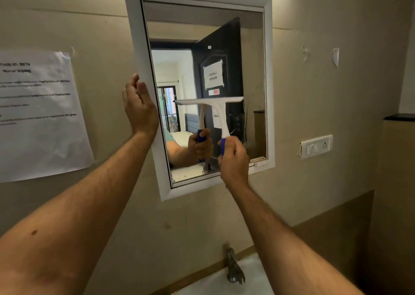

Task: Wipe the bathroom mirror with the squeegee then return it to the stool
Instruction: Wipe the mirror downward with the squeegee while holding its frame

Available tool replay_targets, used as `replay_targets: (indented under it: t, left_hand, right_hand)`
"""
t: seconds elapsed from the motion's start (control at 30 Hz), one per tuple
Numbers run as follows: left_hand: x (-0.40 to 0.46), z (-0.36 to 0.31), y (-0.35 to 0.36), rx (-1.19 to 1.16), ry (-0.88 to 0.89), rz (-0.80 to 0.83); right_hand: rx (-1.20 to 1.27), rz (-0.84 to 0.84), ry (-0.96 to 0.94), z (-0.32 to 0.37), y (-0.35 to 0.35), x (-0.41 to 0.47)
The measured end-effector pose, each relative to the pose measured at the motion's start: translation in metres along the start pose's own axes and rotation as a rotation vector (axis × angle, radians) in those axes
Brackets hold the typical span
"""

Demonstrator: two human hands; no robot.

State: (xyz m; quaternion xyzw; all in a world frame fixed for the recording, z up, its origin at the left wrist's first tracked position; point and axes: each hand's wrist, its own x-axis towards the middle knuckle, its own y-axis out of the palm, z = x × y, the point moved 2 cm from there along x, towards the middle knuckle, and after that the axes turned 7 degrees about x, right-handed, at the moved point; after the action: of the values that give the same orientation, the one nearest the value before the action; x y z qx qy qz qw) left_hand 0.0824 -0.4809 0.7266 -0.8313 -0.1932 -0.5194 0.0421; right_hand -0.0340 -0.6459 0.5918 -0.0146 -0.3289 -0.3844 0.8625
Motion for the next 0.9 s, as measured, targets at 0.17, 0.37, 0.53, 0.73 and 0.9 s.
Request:
replay_targets:
  t: [0.17,0.37,0.53,0.73,0.9]
  left_hand:
    - [-0.001,0.002,-0.001,0.051,0.018,-0.046]
    - [-0.008,0.004,0.003,0.126,-0.014,-0.033]
    - [-0.016,0.001,-0.003,0.142,-0.025,-0.024]
    - [-0.009,-0.005,-0.004,0.136,-0.018,-0.029]
    - [-0.011,-0.004,-0.005,0.136,-0.033,-0.027]
  right_hand:
    - [0.001,0.006,0.009,-0.01,-0.002,-0.007]
    - [0.012,-0.042,0.06,-0.042,-0.013,-0.042]
    - [0.067,-0.04,0.029,-0.001,0.005,-0.017]
    - [-0.017,0.0,0.021,-0.008,0.009,-0.018]
    - [-0.029,-0.006,0.034,-0.056,-0.003,-0.05]
